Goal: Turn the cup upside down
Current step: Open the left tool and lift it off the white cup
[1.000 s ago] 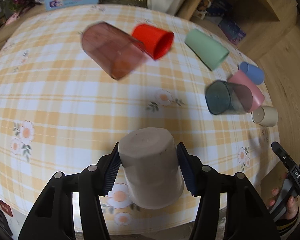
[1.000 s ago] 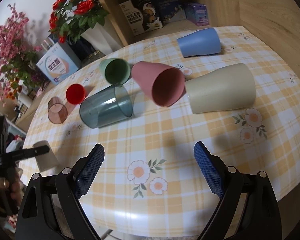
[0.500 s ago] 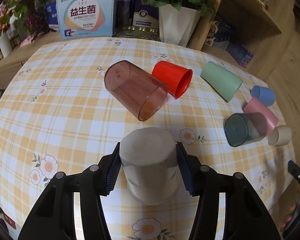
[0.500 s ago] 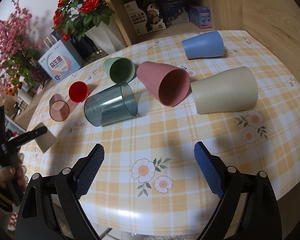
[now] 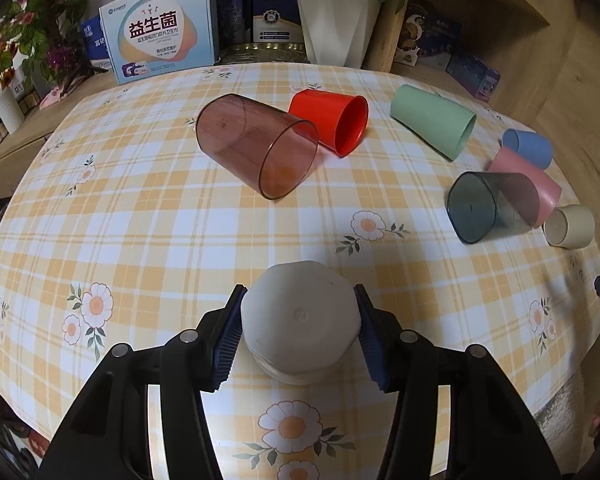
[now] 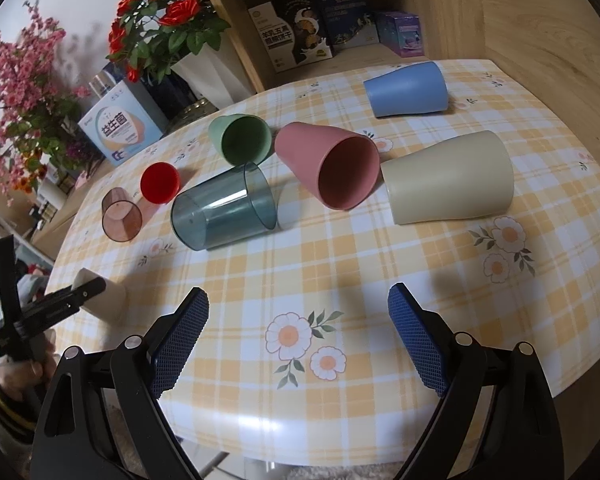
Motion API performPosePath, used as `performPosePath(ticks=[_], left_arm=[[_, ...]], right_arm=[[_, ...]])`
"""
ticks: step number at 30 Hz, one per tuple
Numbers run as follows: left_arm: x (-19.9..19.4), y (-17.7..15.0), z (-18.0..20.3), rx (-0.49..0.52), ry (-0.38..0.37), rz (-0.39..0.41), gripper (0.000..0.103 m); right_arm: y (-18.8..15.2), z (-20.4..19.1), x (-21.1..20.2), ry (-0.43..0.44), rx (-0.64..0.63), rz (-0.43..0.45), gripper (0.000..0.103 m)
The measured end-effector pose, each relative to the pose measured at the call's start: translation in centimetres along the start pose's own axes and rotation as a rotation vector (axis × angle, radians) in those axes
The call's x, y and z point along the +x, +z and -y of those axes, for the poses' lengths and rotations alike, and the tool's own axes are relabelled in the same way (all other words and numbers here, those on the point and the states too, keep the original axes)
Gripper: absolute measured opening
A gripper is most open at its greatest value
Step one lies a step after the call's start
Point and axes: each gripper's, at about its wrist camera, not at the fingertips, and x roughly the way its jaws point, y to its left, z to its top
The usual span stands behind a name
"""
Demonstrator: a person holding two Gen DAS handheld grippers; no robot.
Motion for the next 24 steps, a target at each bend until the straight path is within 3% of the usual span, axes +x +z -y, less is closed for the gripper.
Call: performPosePath(ticks=[6, 9, 17, 24], left_arm=[[0.2, -0.2, 0.5, 0.022, -0.003, -0.028, 0.053], [-0.1, -0.1, 0.6, 0.023, -0.008, -0.030, 0.063], [-4.0, 1.2, 0.6, 0.025, -0.005, 0.062, 0.087], [-9.9, 2.1, 0.8, 0.051, 0.018, 0.186, 0.094]], right_arm=[[0.1, -0.1, -0.8, -0.005, 0.003, 0.013, 0.088], [0.2, -0.2, -1.3, -0.007, 0.004, 0.020, 0.088], [0.9, -1.6, -4.4, -0.012, -0.025, 0.072, 0.088], [1.6, -3.9, -8.7, -0.015, -0.066, 0.157, 0.088]])
